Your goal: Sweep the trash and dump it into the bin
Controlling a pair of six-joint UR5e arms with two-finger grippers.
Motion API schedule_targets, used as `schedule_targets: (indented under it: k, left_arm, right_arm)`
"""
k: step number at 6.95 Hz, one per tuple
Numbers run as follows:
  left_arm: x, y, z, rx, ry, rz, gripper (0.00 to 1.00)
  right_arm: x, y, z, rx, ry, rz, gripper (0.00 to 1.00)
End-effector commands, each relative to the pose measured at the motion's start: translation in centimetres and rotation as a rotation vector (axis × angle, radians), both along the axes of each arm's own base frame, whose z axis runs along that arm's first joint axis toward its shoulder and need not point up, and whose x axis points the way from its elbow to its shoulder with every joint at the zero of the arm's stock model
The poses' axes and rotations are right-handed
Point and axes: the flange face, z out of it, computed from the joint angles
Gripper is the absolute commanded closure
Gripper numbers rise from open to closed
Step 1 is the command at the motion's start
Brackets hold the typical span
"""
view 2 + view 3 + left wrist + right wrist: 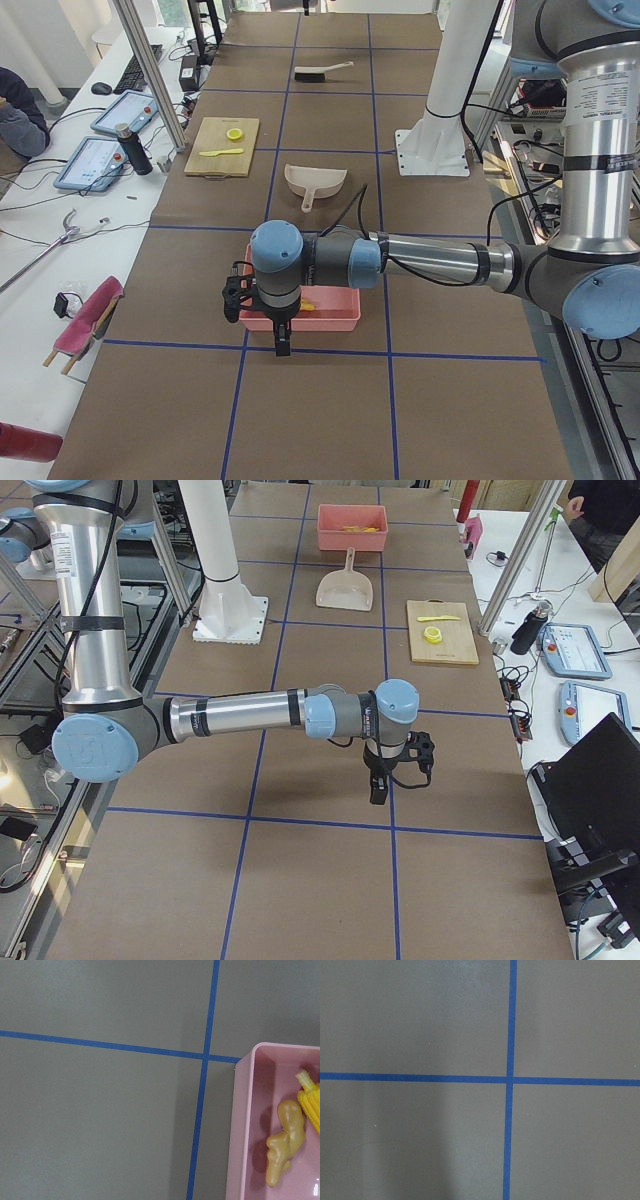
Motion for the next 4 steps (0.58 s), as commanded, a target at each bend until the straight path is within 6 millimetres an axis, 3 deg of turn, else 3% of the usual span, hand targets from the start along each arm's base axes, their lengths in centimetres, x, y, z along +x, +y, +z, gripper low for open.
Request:
schedule_targets:
  k: [1,4]
  left_arm:
    - [0.0,-0.05,-0.36,0.007,-0.001,0.0,0.01]
    - [-0.14,-0.12,-1.19,0.025,-0.002,-0.002,0.01]
  right_arm:
    - [0.0,0.16,0.18,-0.003,0.0,-0.001,0.0]
    - [0.09,0.1,0.5,-0.01,0.004,0.003,0.0]
